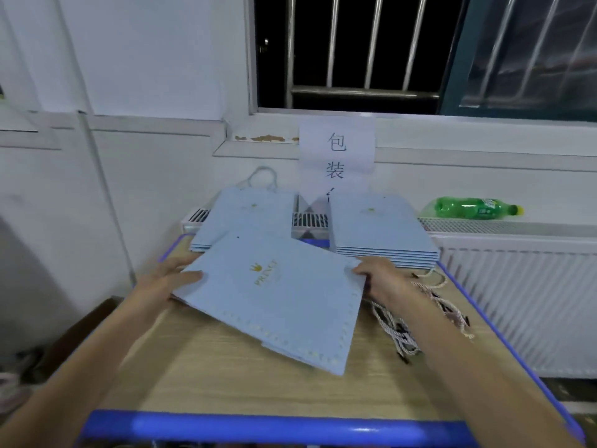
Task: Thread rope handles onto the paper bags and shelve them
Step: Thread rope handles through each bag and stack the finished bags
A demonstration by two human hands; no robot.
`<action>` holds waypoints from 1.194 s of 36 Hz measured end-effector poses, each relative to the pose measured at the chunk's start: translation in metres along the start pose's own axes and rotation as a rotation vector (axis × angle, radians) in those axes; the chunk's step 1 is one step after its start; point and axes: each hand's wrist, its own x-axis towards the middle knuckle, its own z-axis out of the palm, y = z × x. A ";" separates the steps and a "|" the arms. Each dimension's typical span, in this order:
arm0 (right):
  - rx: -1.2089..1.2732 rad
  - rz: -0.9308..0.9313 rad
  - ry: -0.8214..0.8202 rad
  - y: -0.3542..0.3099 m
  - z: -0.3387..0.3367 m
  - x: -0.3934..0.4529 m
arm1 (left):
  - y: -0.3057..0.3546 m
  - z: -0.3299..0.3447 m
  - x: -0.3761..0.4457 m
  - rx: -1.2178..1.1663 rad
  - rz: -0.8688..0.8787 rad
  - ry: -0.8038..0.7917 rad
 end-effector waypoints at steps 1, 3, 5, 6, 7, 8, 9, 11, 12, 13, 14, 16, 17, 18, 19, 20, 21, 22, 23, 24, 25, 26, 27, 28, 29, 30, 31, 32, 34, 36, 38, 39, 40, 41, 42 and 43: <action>-0.223 -0.035 0.053 0.004 0.000 0.004 | -0.003 -0.003 -0.004 0.094 -0.006 -0.043; -0.720 -0.134 0.096 0.009 0.000 0.007 | -0.005 -0.005 -0.014 0.394 0.032 -0.041; -0.925 -0.189 0.077 0.012 -0.001 0.006 | -0.013 -0.009 -0.018 0.772 0.081 -0.034; -0.955 -0.225 0.065 0.011 -0.002 0.004 | -0.016 -0.011 -0.020 0.901 0.092 -0.041; -0.979 -0.254 0.076 0.008 -0.003 0.004 | -0.018 -0.014 -0.023 0.990 0.110 -0.049; -0.980 -0.290 0.106 0.005 -0.005 0.003 | -0.020 -0.017 -0.025 1.047 0.138 -0.061; -0.955 -0.329 0.161 0.002 -0.007 0.003 | -0.019 -0.018 -0.028 1.097 0.177 -0.084; -0.869 -0.375 0.304 -0.005 -0.017 0.005 | -0.018 -0.020 -0.033 1.148 0.238 -0.120; -0.855 -0.374 0.355 -0.008 -0.022 0.005 | -0.017 -0.019 -0.036 1.142 0.235 -0.132; -0.869 -0.361 0.377 -0.011 -0.026 0.005 | -0.015 -0.017 -0.039 1.121 0.231 -0.141; -0.893 -0.348 0.377 -0.013 -0.030 0.006 | -0.014 -0.015 -0.041 1.097 0.195 -0.138; -0.966 -0.279 0.324 -0.012 -0.034 0.008 | -0.012 -0.010 -0.041 1.053 0.122 -0.109; -1.005 -0.239 0.297 -0.011 -0.033 0.010 | -0.010 -0.007 -0.041 1.020 0.099 -0.087; -1.045 -0.202 0.270 -0.008 -0.032 0.012 | -0.009 -0.005 -0.037 0.991 0.076 -0.069; -1.087 -0.173 0.252 -0.004 -0.030 0.014 | -0.007 -0.002 -0.034 0.965 0.052 -0.055; -1.117 -0.164 0.248 -0.001 -0.027 0.016 | -0.006 0.000 -0.029 0.954 0.032 -0.048; -1.137 -0.168 0.254 0.002 -0.025 0.019 | -0.002 0.005 -0.025 0.957 0.015 -0.047; -1.148 -0.177 0.263 0.004 -0.023 0.021 | 0.001 0.009 -0.020 0.973 0.001 -0.052; -1.159 -0.183 0.269 0.004 -0.021 0.021 | 0.004 0.013 -0.016 0.992 -0.013 -0.060; -1.175 -0.182 0.270 0.004 -0.018 0.021 | 0.005 0.016 -0.012 1.002 -0.024 -0.071; -1.197 -0.178 0.270 0.003 -0.016 0.021 | 0.006 0.019 -0.010 1.006 -0.042 -0.082; -1.217 -0.174 0.270 0.003 -0.014 0.020 | 0.005 0.019 -0.006 0.996 -0.060 -0.090; -1.230 -0.177 0.273 0.002 -0.013 0.020 | 0.004 0.019 -0.003 0.978 -0.077 -0.091; -1.226 -0.184 0.282 0.001 -0.012 0.020 | 0.002 0.018 0.000 0.957 -0.090 -0.090; -1.191 -0.198 0.294 0.000 -0.012 0.021 | 0.001 0.018 0.002 0.937 -0.106 -0.085; -1.120 -0.217 0.309 -0.003 -0.011 0.022 | -0.001 0.018 0.004 0.910 -0.118 -0.083; -1.027 -0.242 0.324 -0.007 -0.011 0.022 | -0.001 0.019 0.006 0.874 -0.135 -0.089; -0.929 -0.267 0.330 -0.012 -0.009 0.021 | -0.001 0.020 0.006 0.825 -0.152 -0.102; -0.757 -0.331 0.307 -0.024 -0.001 0.019 | 0.000 0.022 0.007 0.719 -0.182 -0.135; -0.617 -0.407 0.255 -0.035 0.012 0.015 | 0.002 0.023 0.006 0.661 -0.192 -0.153; -0.539 -0.495 0.202 -0.045 0.028 0.012 | 0.004 0.025 0.006 0.640 -0.191 -0.154; -0.517 -0.535 0.173 -0.049 0.038 0.010 | 0.004 0.025 0.006 0.630 -0.190 -0.154; -0.494 -0.574 0.144 -0.052 0.048 0.009 | 0.004 0.026 0.008 0.621 -0.185 -0.152; -0.472 -0.607 0.116 -0.055 0.059 0.007 | 0.004 0.026 0.009 0.613 -0.182 -0.152; -0.453 -0.634 0.087 -0.057 0.069 0.006 | 0.004 0.027 0.009 0.606 -0.178 -0.153; -0.440 -0.653 0.058 -0.057 0.080 0.006 | 0.004 0.027 0.010 0.596 -0.175 -0.155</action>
